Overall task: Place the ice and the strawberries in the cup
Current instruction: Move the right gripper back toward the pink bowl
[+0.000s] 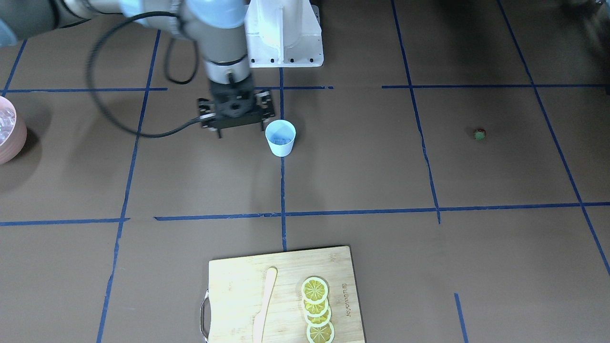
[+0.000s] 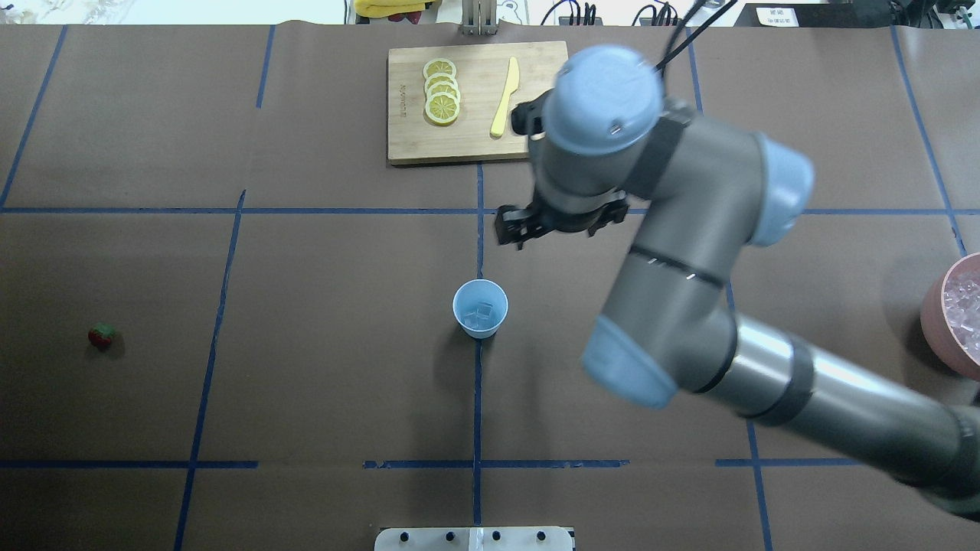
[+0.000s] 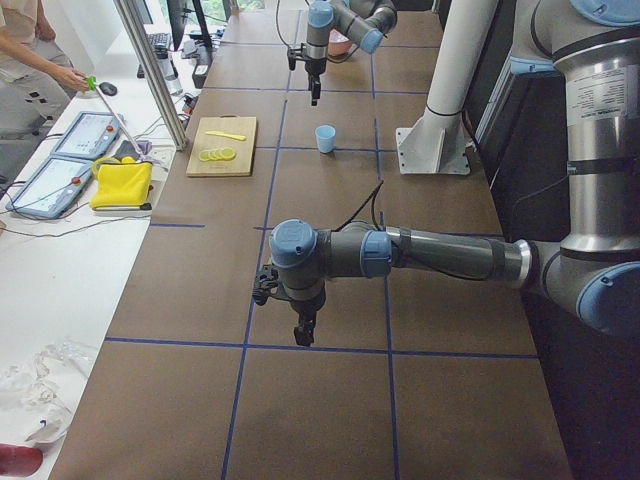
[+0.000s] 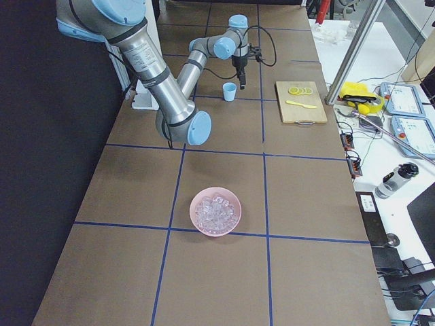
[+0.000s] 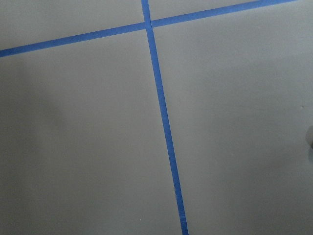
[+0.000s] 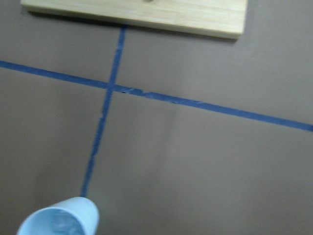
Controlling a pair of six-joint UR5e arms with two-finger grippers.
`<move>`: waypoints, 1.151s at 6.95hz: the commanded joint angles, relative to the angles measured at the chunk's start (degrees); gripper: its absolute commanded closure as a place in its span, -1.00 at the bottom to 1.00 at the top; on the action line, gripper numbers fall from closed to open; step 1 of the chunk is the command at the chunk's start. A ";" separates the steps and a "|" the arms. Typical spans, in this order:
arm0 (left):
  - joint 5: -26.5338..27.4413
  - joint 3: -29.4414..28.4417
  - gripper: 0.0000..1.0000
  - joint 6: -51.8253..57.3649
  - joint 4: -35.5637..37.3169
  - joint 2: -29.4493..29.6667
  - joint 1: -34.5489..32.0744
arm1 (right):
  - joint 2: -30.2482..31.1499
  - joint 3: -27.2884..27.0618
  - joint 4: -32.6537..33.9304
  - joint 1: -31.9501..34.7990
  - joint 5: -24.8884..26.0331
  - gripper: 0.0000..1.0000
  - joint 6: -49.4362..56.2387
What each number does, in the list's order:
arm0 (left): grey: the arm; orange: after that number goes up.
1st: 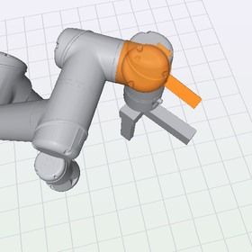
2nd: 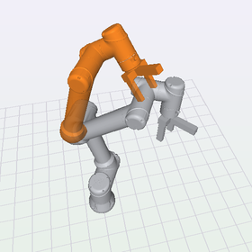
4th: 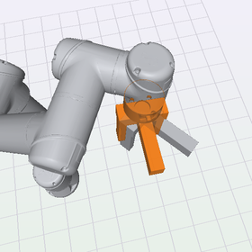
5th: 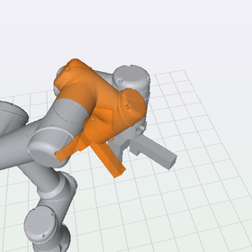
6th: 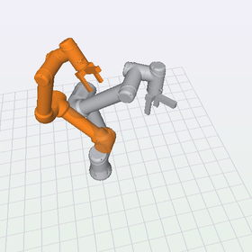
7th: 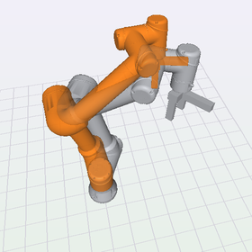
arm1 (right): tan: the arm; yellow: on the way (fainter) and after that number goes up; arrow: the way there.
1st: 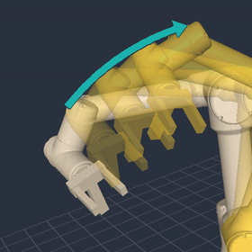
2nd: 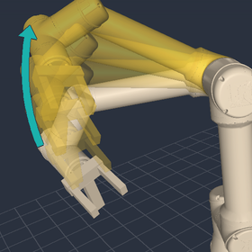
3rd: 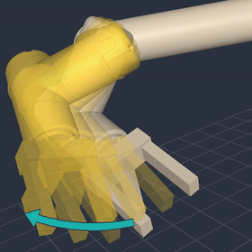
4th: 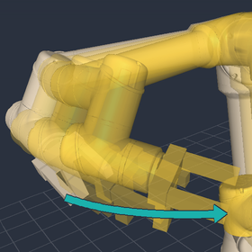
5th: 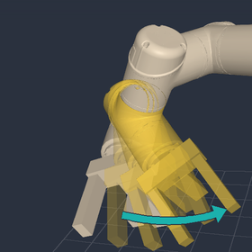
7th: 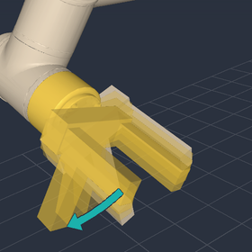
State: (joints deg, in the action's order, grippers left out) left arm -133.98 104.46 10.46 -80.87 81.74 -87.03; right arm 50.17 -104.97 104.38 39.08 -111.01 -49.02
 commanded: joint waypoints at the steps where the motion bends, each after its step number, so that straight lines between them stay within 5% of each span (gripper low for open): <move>1: -0.05 -0.14 -1.00 0.09 -0.25 1.31 0.01 | 9.38 -3.31 -0.23 12.03 -6.40 -0.96 19.82; 4: -0.32 -0.48 -1.00 0.18 -5.24 3.60 0.01 | 24.92 -3.14 -0.23 31.00 -19.47 -0.97 47.78; 8: -0.40 -0.14 -1.00 -0.09 -5.70 4.56 0.28 | 42.08 -0.26 -0.23 49.73 -22.23 -0.98 71.38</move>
State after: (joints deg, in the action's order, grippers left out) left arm -134.32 104.31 10.41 -86.52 85.65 -86.93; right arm 87.77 -107.19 104.16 82.74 -133.07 15.98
